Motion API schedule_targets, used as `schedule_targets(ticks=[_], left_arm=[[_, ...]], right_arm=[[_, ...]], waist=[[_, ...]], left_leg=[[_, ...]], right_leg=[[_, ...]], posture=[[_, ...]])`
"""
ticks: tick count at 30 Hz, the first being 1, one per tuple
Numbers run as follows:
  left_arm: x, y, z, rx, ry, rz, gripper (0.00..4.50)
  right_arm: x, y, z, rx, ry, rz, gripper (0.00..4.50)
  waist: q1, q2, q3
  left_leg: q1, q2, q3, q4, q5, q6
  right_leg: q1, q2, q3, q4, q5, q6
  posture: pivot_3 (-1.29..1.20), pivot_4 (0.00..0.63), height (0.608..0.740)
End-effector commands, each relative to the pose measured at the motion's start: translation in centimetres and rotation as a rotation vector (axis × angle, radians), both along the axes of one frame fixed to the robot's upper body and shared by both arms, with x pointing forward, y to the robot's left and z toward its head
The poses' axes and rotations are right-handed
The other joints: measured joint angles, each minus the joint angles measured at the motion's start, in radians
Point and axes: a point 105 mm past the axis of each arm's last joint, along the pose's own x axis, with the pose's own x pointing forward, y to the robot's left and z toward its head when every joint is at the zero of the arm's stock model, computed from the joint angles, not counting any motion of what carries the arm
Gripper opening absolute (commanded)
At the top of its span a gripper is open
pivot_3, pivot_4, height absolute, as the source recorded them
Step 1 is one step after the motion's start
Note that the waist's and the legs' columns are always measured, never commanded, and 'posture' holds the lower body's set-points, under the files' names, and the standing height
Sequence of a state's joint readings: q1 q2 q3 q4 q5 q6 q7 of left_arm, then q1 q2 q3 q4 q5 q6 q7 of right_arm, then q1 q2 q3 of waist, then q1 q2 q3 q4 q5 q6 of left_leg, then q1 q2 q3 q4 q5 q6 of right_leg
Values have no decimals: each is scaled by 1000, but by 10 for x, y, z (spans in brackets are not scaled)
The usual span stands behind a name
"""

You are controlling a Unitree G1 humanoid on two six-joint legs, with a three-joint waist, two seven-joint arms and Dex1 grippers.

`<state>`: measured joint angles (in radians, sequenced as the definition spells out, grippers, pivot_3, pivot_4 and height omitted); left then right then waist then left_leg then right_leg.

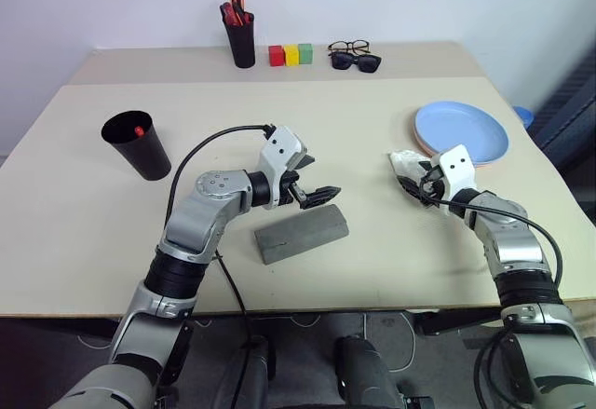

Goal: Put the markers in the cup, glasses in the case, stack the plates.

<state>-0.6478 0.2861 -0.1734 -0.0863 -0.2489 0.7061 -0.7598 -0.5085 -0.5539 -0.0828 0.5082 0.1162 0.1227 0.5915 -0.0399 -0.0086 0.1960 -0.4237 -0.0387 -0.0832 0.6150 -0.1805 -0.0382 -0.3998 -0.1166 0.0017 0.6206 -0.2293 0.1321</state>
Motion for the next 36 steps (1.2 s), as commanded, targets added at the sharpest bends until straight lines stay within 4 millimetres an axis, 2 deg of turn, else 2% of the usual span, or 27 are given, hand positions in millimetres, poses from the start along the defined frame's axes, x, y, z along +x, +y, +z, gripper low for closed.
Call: schedule_targets(ticks=[1,6,8,11,12,15,16,20,26,29,34,36], left_arm=[[-2,0,17,-12,-66,-10,4500],[-4,4,17,-10,-69,9,4500],[-6,7,16,-7,-66,24,4500],[-9,14,14,4,-59,46,4500],[-9,16,13,8,-59,51,4500],[-8,20,14,12,-61,71,4500],[-8,20,14,10,-61,76,4500],[-8,19,15,4,-61,80,4500],[-8,18,14,-2,-57,79,4500],[-8,15,13,-9,-54,71,4500],[-8,12,14,-22,-58,70,4500],[-8,12,15,-25,-67,73,4500]], right_arm=[[10,-1,5,0,-39,-41,3005],[21,-2,-13,-6,5,-89,3005],[23,-8,-27,-25,51,-129,3005],[26,-13,-38,-32,94,-175,2166],[27,-13,-39,-30,94,-180,1769],[31,-9,-35,-16,86,-171,129],[32,-8,-32,-15,77,-165,19],[37,-1,-13,5,-6,-132,19],[42,7,45,66,-203,-63,19],[44,-4,70,17,-286,-80,19],[50,-38,86,-40,-290,-191,19],[52,-51,91,-53,-274,-237,605]], waist=[[-2,0,0],[-3,0,0],[-5,0,0],[-4,-2,-1],[-3,-2,-1],[3,-3,-2],[3,-4,-2],[1,-4,-2],[-3,-2,-1],[-4,-2,-1],[-2,-2,0],[-2,-2,0]], left_leg=[[0,0,0,0,0,0],[2,0,0,0,0,0],[3,0,0,0,0,0],[9,0,0,-2,0,0],[11,0,0,-2,0,0],[12,0,0,-2,0,0],[12,0,0,-1,0,0],[12,0,-1,-2,0,0],[11,0,0,-4,0,0],[10,0,0,-4,0,0],[9,0,0,-4,0,0],[9,0,0,-4,0,0]], right_leg=[[0,0,0,0,0,0],[2,0,0,0,0,0],[3,0,0,0,0,0],[9,0,0,-2,-1,-2],[11,0,0,-2,-2,-4],[14,0,0,-4,-3,-4],[15,0,0,-4,-3,-4],[15,0,0,-5,-2,-4],[11,0,0,-5,-2,-3],[9,0,0,-4,-1,0],[10,0,0,-5,-3,-4],[10,0,0,-6,-3,-4]], posture=[[0,150,740],[0,150,740],[0,150,740],[0,150,740],[0,150,740],[0,150,740],[0,150,740],[0,150,740],[0,150,740],[0,150,740],[0,150,740],[0,150,740]])
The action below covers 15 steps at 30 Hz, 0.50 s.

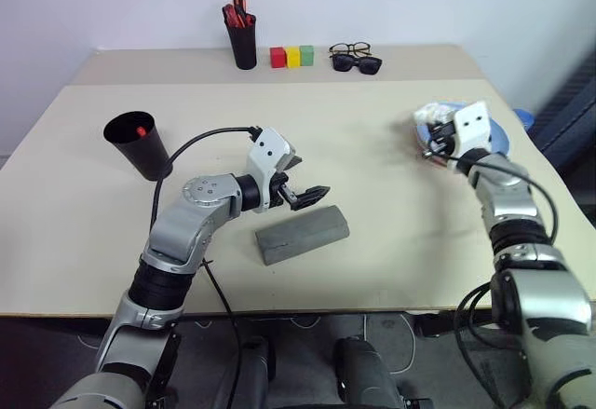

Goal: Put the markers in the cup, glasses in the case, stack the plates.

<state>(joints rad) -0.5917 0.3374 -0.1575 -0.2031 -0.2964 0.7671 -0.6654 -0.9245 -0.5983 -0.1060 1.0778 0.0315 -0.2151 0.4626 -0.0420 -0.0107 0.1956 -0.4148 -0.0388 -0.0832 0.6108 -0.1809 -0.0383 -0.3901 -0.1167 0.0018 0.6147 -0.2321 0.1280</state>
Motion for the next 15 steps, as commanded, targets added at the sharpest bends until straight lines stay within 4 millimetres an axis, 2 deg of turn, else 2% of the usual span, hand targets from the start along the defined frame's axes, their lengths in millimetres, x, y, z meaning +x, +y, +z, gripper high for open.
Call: schedule_targets(ticks=[1,4,6,10,12,15], left_arm=[[-2,-4,14,-33,-59,-9,4500],[-2,-4,17,-57,-66,4,4500],[-3,-4,19,-76,-83,9,4500],[-10,-6,28,-150,-152,3,4500],[-13,-5,32,-174,-205,8,4500],[-11,6,23,-163,-209,68,4500]], right_arm=[[1,-26,18,-17,-19,-103,920],[0,-43,22,-72,-9,-194,2464],[0,-47,30,-94,-24,-208,3442],[-2,-39,48,-44,-106,-126,3442],[-4,-30,47,-10,-103,-36,3442],[-15,-12,41,24,-81,167,3442]], waist=[[0,0,0],[0,0,0],[-2,0,0],[-3,0,0],[-3,0,0],[-1,0,0]], left_leg=[[0,0,0,0,0,0],[-2,0,0,0,0,0],[-3,0,0,0,0,0],[-4,0,1,0,0,0],[-3,0,1,0,0,0],[-3,0,1,0,0,0]], right_leg=[[0,0,0,0,0,0],[-1,0,0,-1,0,0],[-3,0,0,-1,0,0],[-3,0,1,-1,0,0],[-3,0,1,0,0,0],[-3,0,1,0,0,0]], posture=[[0,150,740],[0,150,740],[0,150,740],[0,150,740],[0,150,740],[0,150,740]])
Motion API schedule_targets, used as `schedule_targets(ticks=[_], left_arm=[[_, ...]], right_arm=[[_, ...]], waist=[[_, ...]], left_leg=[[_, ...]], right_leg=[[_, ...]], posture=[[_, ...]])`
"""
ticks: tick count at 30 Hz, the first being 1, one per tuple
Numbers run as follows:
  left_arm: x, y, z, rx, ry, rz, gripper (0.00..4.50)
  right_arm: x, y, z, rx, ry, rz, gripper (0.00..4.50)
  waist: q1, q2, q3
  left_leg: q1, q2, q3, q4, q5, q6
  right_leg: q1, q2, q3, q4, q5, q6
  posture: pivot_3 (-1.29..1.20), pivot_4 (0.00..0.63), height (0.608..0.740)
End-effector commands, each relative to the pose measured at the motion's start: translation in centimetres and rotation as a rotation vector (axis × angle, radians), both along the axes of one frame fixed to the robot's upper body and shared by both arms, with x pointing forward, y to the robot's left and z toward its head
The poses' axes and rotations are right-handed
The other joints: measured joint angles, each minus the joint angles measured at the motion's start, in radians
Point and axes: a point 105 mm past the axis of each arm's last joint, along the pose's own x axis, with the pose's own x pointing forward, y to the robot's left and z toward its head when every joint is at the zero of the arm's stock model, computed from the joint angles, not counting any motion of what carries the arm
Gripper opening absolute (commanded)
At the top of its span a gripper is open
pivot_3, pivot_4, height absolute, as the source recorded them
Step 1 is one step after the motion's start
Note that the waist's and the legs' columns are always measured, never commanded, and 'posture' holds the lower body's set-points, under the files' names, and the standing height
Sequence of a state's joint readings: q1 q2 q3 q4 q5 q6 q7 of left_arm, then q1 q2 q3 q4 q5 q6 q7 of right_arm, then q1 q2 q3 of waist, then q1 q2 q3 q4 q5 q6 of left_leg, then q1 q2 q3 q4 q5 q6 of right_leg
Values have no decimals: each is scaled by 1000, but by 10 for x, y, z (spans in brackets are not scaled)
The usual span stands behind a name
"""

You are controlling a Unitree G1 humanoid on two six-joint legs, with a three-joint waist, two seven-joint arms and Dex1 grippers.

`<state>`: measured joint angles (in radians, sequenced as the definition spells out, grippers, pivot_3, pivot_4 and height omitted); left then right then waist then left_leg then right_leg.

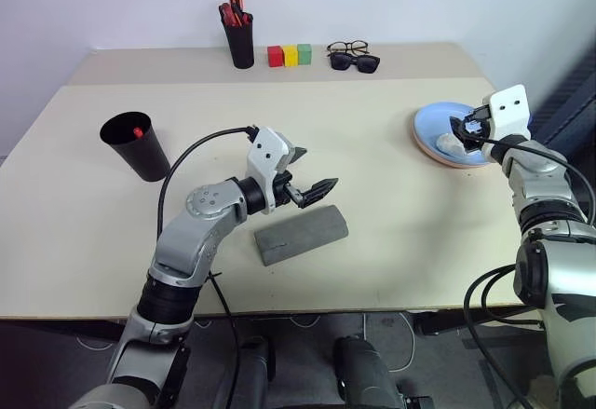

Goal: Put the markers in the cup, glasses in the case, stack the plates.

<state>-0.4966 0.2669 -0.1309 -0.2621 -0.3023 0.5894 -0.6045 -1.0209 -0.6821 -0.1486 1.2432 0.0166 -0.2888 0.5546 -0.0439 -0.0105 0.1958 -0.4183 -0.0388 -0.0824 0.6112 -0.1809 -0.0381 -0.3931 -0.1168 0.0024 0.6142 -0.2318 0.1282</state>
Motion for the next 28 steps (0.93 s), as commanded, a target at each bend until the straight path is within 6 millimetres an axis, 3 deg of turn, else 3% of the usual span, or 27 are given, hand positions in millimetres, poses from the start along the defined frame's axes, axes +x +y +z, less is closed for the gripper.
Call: schedule_targets(ticks=[1,5,10,15,19,28], left_arm=[[0,16,6,-17,-70,73,4500],[2,38,-4,-35,-82,185,4500],[-11,69,-15,-56,-135,312,4500],[-25,98,-25,-67,-142,436,4500],[-38,111,-29,-78,-104,440,4500],[-55,105,-37,-60,14,331,4500]], right_arm=[[-18,22,17,32,-65,256,3442],[-62,28,-5,49,-11,369,3442],[-117,19,-21,78,54,329,3442],[-158,14,-34,66,105,311,3442],[-172,11,-38,76,112,263,3442],[-179,10,-49,78,129,228,3442]], waist=[[2,0,0],[25,0,0],[34,3,0],[32,3,-1],[32,3,-1],[35,3,-1]], left_leg=[[0,0,0,0,0,0],[-1,0,-2,0,-1,1],[-6,-1,-1,2,-1,1],[-6,2,0,2,-2,0],[-7,3,1,2,-4,-2],[-8,4,1,2,-4,-2]], right_leg=[[0,0,0,0,0,0],[0,0,-1,0,1,5],[-5,-2,0,0,-1,1],[-5,-2,0,-1,-2,1],[-5,-2,0,-3,-2,2],[-6,-3,-1,-5,-2,1]], posture=[[0,150,740],[0,150,740],[0,150,740],[0,150,740],[0,150,740],[0,150,740]])
